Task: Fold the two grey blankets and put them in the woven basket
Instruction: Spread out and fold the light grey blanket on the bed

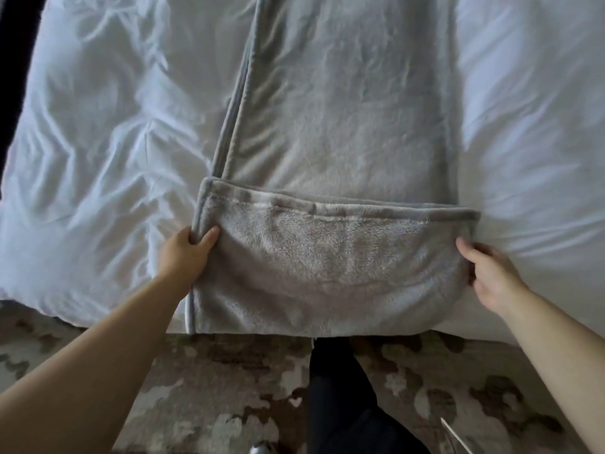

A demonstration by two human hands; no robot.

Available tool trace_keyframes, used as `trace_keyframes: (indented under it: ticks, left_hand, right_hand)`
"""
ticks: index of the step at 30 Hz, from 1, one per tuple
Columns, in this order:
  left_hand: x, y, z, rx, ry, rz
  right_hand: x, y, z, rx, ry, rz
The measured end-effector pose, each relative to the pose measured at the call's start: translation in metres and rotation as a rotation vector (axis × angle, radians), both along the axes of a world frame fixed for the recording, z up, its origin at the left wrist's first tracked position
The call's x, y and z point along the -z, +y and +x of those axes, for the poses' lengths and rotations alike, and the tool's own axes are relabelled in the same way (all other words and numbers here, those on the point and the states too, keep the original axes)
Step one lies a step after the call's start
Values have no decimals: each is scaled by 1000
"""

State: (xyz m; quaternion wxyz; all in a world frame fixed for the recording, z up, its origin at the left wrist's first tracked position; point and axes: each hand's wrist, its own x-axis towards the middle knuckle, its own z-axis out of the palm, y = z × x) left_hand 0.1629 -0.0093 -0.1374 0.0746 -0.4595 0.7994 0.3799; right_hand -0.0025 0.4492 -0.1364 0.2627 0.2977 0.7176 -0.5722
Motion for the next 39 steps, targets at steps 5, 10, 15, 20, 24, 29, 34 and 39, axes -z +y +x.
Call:
trace_keyframes:
  ticks: [5, 10, 15, 20, 24, 29, 34, 39]
  left_hand:
    - [-7, 21, 42, -62, 78, 113]
    - [-1, 38, 90, -124, -32, 299]
    - [11, 45, 124, -190, -151, 379]
    - [-14, 49, 131, -503, 76, 627]
    - [-57, 44, 135, -689, 210, 727]
    - [-118, 43, 131, -835, 424, 898]
    - [-182, 48, 144, -826, 550, 942]
    - [-231, 64, 186, -815, 688, 993]
  right_hand:
    - [10, 21, 48, -77, -198, -195]
    - [27, 28, 92, -295, -397, -66]
    - [38, 28, 107, -255, -401, -78]
    - [2, 30, 116, -74, -295, -65]
    - [-58, 34, 127, 61, -229, -159]
    - [-136, 28, 143, 163, -95, -324]
    - [-203, 26, 172, 233, 71, -347]
    - [-244, 29, 224, 310, 160, -407]
